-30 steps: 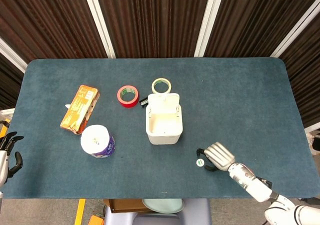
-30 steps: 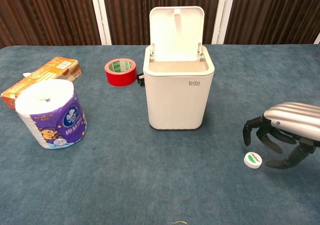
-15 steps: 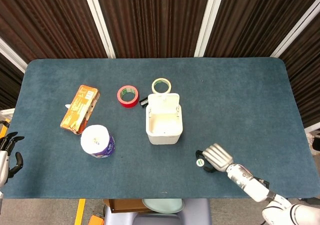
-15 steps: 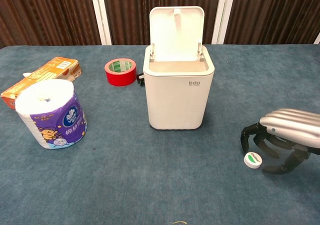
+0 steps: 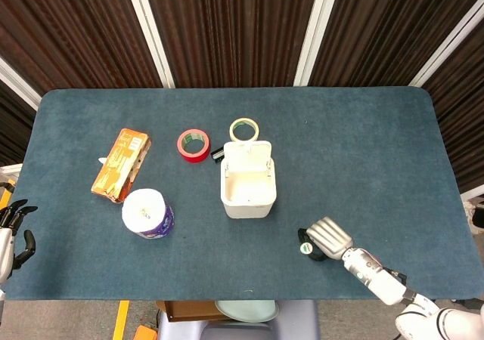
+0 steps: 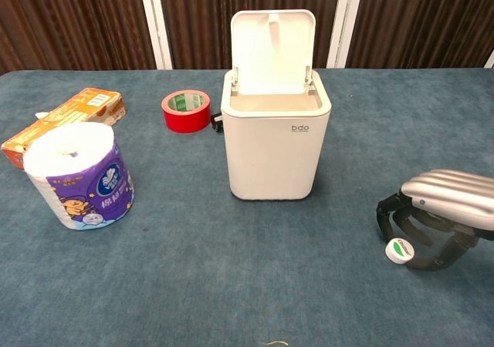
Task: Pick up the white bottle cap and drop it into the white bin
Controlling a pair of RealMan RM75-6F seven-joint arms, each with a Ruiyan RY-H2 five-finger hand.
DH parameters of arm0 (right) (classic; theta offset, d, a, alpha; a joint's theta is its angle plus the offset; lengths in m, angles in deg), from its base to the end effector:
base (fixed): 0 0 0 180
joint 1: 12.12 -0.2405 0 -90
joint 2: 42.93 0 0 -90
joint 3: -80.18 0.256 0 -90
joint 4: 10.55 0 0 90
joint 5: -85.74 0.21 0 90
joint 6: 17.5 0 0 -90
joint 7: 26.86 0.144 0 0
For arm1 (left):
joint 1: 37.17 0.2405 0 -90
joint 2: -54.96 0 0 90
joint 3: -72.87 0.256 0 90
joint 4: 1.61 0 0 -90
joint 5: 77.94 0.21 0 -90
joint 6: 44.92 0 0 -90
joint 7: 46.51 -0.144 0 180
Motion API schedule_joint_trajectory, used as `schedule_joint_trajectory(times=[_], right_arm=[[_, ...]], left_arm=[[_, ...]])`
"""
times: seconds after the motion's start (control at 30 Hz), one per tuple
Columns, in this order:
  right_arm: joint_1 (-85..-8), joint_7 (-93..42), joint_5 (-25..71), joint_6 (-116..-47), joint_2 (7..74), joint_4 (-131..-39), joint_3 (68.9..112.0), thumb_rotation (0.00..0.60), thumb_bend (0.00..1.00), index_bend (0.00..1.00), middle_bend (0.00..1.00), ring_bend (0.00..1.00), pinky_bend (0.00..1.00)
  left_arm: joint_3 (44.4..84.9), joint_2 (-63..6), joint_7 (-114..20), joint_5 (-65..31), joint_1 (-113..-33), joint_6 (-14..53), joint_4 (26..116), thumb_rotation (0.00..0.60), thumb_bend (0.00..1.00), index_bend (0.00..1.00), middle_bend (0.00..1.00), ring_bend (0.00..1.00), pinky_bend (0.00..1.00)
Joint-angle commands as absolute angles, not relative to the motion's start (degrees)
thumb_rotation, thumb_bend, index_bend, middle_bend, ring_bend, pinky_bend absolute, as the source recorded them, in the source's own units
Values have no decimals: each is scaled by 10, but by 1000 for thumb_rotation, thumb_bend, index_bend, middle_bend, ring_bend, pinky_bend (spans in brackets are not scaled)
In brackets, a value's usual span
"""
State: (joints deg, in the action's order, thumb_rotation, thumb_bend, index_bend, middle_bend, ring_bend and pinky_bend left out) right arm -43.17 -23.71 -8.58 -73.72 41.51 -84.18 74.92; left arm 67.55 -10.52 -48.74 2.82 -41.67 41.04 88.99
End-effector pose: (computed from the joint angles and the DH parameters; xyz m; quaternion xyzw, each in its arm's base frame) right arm -0.2567 -0.2632 -0.0169 0.8263 -0.3515 0.2983 0.3237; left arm -0.3237 0.1876 0.1677 -0.5600 -0.3801 -0.3766 0.6325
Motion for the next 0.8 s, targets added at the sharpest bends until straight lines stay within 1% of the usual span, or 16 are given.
schedule_joint_trajectory(times=[0.03,0.17,0.3,0.37,0.47,0.57,0.6,0.67,0.8], right_arm=[[-430,-234,-85,-742,414,-841,749,600,350,732,838,894,1000],[-424,-224,-90,-769,405,-849,753,600,350,733,839,894,1000],[-412,-214,-108,-838,375,-884,766,600,350,733,838,894,1000],[-407,-215,-114,-860,363,-900,770,600,350,733,838,894,1000],[-405,-218,-116,-869,356,-907,772,600,350,733,839,894,1000],[-394,-245,-123,-916,317,-957,789,600,350,733,839,894,1000],[-390,-266,-123,-944,295,-989,808,600,350,733,839,894,1000],[-391,-293,-111,-944,271,-1034,822,600,350,733,839,894,1000],[-410,-322,-83,-920,253,-1082,853,600,351,733,839,894,1000]], left_arm=[[676,-105,-488,29,-417,410,890,600,692,258,158,181,259],[677,-106,-490,30,-418,409,890,600,692,258,158,181,259],[676,-106,-491,28,-418,408,890,600,692,258,158,181,259],[676,-106,-492,27,-418,408,890,600,692,258,158,181,259],[676,-106,-492,27,-418,408,890,600,692,258,158,181,259],[676,-106,-494,27,-418,406,891,600,691,258,158,181,259],[677,-107,-497,29,-419,406,892,600,691,258,158,181,259],[678,-108,-500,29,-419,405,892,600,692,258,158,181,260],[678,-109,-504,27,-421,402,892,600,692,258,158,181,259]])
